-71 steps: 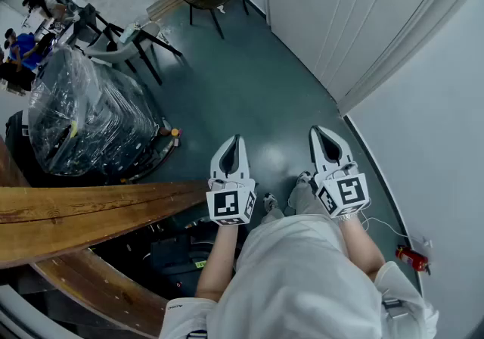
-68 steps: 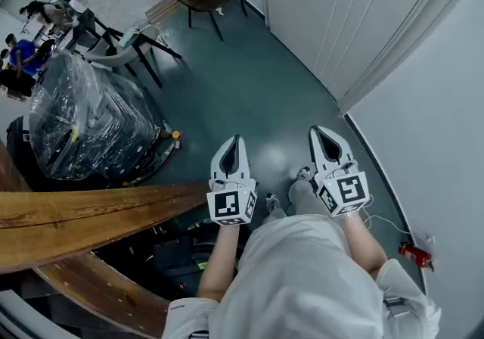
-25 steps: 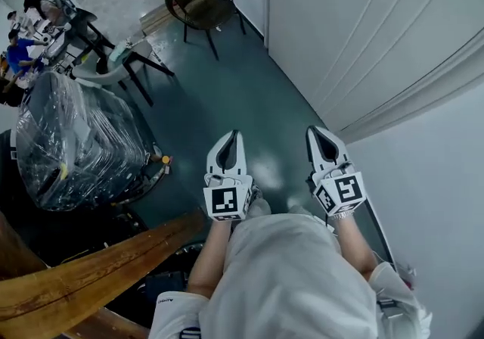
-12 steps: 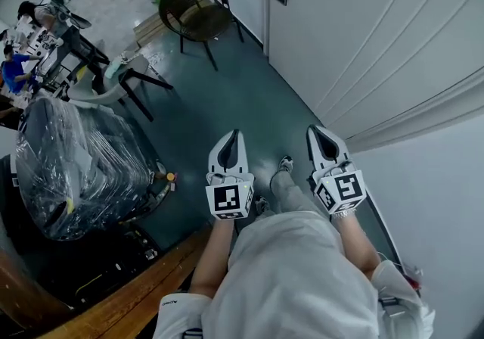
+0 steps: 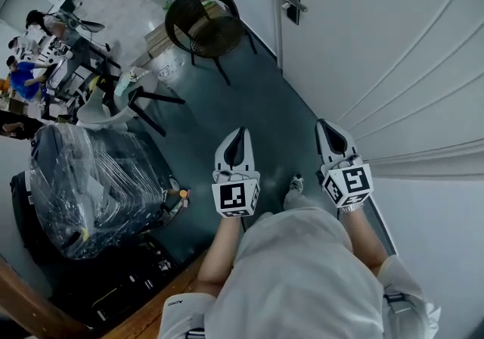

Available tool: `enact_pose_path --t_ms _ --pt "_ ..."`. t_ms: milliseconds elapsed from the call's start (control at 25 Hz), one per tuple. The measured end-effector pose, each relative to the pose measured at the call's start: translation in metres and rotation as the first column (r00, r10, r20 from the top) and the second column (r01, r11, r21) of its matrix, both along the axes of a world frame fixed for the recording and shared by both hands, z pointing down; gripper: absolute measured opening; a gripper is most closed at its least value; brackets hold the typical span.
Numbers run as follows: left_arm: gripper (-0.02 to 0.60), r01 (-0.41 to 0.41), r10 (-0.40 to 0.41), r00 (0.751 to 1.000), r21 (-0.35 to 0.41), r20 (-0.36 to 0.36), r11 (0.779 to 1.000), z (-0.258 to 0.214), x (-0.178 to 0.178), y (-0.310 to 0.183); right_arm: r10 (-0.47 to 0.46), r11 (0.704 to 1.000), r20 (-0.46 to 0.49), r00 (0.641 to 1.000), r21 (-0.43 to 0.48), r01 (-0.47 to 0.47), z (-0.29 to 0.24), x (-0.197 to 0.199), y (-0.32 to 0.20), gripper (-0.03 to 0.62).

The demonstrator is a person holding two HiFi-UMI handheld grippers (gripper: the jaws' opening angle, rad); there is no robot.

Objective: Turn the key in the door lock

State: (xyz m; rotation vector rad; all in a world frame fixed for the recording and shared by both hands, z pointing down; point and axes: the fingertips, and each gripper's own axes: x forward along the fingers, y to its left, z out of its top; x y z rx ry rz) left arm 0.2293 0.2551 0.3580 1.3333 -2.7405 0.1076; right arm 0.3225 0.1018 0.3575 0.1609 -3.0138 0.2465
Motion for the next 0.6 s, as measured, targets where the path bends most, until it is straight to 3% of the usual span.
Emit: enact_pose_path --t_ms 360,600 --pt "0.008 -0.006 0.006 1.000 -0.023 0.022 1.000 0.002 -0.065 -0.046 -0.024 0.999 -0.010 1.000 0.023 0.024 -0.006 -0.076 -0.044 -0.008" --pt "0.008 -0.085 0.086 0.995 -0.023 0.050 0.996 0.002 -0.143 -0.082 0.067 0.997 -0.045 0.997 0.036 -0.065 0.004 -0.136 -0.068 -0.008"
